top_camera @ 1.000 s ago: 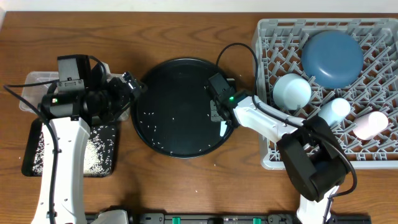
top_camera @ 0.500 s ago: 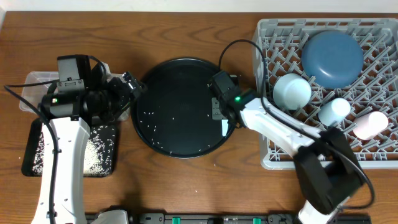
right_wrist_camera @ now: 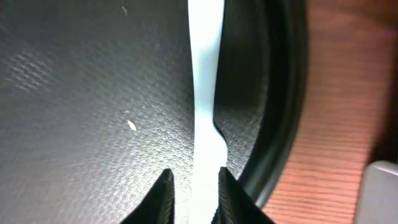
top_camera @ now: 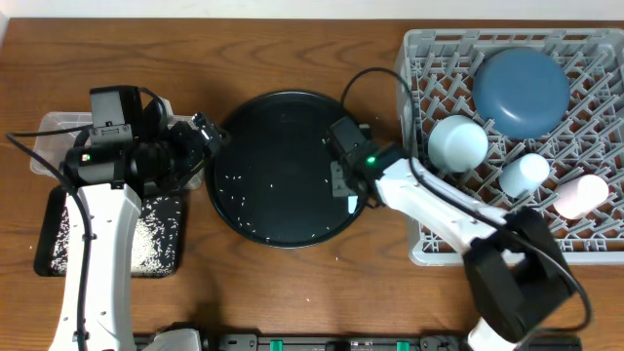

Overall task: Sort waste into correct bins and load items into the dishwasher rack
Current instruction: 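Lower the right gripper onto the white plastic knife and grip it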

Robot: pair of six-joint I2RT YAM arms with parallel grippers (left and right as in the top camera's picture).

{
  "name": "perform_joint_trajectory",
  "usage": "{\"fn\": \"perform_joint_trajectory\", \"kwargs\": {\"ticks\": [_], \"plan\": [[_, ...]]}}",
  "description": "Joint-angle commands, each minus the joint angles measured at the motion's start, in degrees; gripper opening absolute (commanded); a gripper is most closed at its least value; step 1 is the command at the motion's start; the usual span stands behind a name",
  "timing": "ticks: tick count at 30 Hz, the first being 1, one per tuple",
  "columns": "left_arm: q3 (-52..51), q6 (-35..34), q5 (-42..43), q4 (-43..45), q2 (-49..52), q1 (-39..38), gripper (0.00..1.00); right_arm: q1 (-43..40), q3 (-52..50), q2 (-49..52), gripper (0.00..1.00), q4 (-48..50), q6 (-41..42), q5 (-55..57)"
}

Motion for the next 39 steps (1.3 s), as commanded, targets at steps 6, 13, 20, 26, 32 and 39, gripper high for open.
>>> {"fn": "perform_joint_trajectory", "kwargs": {"ticks": [6,13,20,26,32,39], "plan": [[0.37,0.59,-0.52,-0.13,0.26,0.24,0.98,1.31,-0.87,5.68,0.23,-0.74,0.85,0.0],[0.37,0.59,-0.52,-0.13,0.26,0.24,0.98,1.31,-0.98,7.19,0.08,-1.29,1.27,-1.68],[0.37,0.59,-0.52,-0.13,0.26,0.24,0.98,1.29,-0.96,7.13,0.01,-1.29,1.27,-1.7],[0.37,0.59,-0.52,-0.13,0.26,0.24,0.98,1.29,-0.96,7.1,0.01,-1.31,1.27,-1.73],[0.37,0.59,-0.52,-0.13,0.26,0.24,0.98,1.29,-0.96,7.13,0.26,-2.95,2.6,-2.4],[0.37,0.59,-0.52,-0.13,0.26,0.24,0.98,1.36,-1.03,7.15,0.19,-6.51,6.36,-3.85]]}}
